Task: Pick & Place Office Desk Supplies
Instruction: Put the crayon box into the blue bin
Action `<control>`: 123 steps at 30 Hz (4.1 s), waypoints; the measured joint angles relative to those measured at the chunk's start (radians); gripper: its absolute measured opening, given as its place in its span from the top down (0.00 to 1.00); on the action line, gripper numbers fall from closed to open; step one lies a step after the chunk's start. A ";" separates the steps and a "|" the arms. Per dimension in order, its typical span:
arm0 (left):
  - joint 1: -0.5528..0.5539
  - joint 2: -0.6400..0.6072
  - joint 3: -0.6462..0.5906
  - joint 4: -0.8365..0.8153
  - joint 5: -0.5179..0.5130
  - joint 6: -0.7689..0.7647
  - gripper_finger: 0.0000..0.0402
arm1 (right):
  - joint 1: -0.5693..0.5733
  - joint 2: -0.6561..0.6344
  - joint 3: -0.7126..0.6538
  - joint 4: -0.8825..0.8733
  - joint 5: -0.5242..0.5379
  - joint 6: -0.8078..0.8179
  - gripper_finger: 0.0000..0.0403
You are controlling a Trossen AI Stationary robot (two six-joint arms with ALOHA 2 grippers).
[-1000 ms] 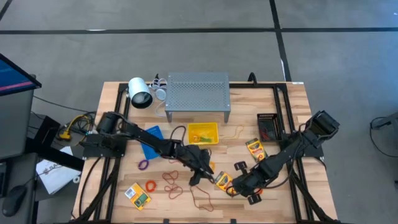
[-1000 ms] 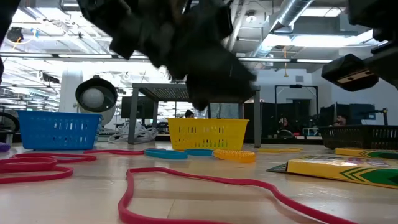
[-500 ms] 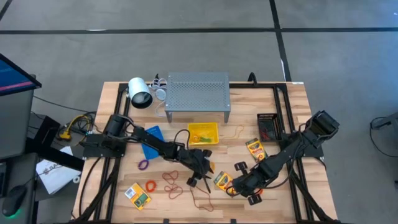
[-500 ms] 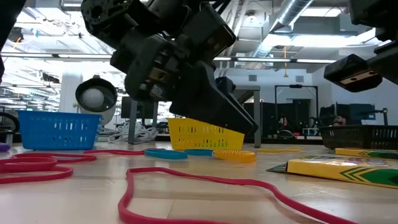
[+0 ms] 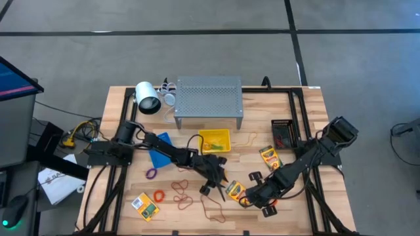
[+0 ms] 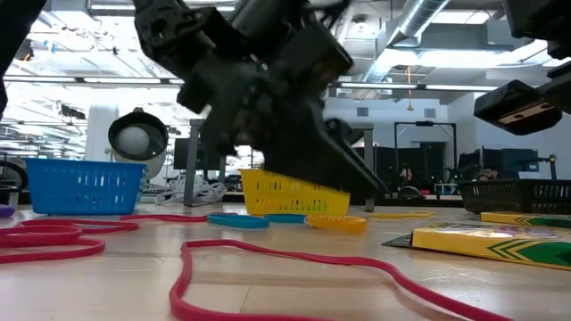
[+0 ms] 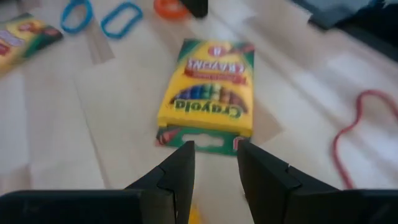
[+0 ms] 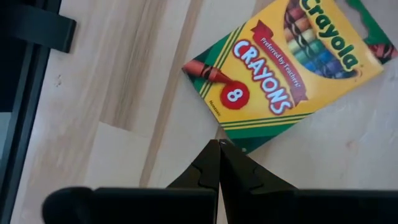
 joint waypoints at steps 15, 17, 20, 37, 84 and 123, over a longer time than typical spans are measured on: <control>-0.013 0.076 0.070 -0.029 0.015 0.038 0.71 | 0.005 0.003 0.000 0.005 -0.018 0.030 1.00; -0.013 0.077 0.069 -0.029 0.015 0.040 0.71 | 0.005 0.003 0.000 0.004 -0.018 0.030 1.00; -0.013 0.077 0.070 -0.023 0.015 0.057 0.71 | 0.011 0.003 0.000 0.005 -0.018 0.025 1.00; -0.009 0.084 0.076 -0.021 0.015 0.056 0.71 | 0.007 0.114 0.017 0.032 -0.019 -0.008 1.00; -0.010 0.080 0.078 -0.101 0.029 0.032 0.89 | -0.087 0.116 0.023 0.081 -0.080 -0.049 0.92; -0.001 0.081 0.075 -0.103 0.037 0.003 0.88 | -0.151 0.069 0.020 -0.007 0.051 0.115 0.55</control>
